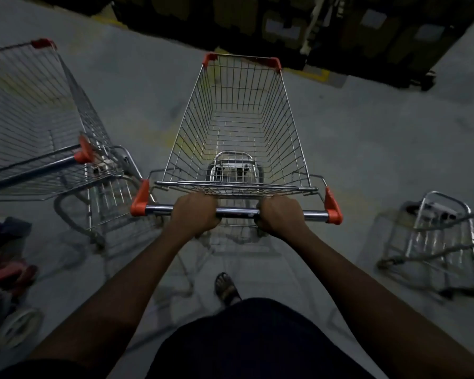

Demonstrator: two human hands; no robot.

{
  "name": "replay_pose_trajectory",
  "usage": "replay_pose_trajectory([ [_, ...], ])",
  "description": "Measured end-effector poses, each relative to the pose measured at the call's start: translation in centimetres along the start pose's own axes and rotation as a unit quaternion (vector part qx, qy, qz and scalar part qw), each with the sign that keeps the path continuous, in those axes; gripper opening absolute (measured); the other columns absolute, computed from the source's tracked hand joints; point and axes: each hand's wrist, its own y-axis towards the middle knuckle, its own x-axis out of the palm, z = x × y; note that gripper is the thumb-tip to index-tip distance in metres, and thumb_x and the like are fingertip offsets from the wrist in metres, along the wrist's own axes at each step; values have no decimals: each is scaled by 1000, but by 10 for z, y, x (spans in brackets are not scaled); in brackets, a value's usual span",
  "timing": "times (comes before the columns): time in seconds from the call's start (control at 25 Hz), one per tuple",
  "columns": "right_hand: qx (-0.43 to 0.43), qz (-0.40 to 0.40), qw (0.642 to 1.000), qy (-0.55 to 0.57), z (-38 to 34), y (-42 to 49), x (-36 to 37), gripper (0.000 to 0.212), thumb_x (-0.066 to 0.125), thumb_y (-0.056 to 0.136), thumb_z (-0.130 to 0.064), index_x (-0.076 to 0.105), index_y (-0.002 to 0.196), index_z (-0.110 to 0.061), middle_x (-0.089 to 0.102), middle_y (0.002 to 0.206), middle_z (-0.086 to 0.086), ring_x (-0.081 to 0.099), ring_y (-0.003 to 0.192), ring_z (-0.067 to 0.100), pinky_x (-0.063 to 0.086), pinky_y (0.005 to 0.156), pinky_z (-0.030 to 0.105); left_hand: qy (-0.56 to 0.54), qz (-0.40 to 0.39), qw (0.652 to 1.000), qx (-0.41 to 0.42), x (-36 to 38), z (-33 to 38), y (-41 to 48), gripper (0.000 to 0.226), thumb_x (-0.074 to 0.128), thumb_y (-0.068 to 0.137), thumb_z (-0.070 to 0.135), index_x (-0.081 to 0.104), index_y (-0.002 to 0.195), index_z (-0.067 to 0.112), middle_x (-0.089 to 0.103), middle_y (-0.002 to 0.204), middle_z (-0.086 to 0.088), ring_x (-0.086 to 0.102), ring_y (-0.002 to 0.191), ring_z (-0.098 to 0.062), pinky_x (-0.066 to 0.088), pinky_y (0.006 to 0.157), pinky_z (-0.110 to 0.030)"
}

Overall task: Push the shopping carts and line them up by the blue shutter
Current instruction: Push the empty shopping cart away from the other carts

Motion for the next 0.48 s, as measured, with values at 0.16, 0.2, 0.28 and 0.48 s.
replay_pose_trajectory([
  [0.16, 37, -3, 999, 18, 4, -64, 17, 25, 59, 84, -39, 67, 89, -16, 69, 86, 7, 67, 80, 30, 46, 63, 32, 8, -26, 999, 28, -5, 39, -34, 35, 62, 74, 44, 67, 100, 21, 69, 94, -5, 65, 90, -27, 50, 74, -34],
  [0.2, 47, -1, 999, 23, 5, -80, 21, 25, 59, 84, -39, 67, 89, -16, 69, 86, 7, 67, 80, 30, 47, 64, 33, 11, -27, 999, 37, -5, 48, -43, 35, 62, 73, 44, 67, 100, 21, 69, 94, -5, 65, 91, -27, 50, 74, -34],
  [0.28, 67, 3, 997, 34, 6, -115, 32, 25, 59, 83, -39, 67, 89, -16, 70, 86, 7, 67, 80, 30, 49, 66, 33, 18, -23, 998, 58, -4, 68, -63, 34, 61, 74, 43, 68, 98, 21, 69, 92, -4, 65, 89, -26, 50, 73, -33],
  [0.48, 128, 11, 990, 62, -1, -198, 62, 28, 58, 83, -42, 66, 93, -17, 69, 94, 7, 66, 86, 30, 50, 71, 34, 43, -17, 990, 134, 2, 111, -114, 32, 62, 76, 43, 68, 99, 21, 68, 92, -5, 64, 89, -25, 49, 70, -32],
])
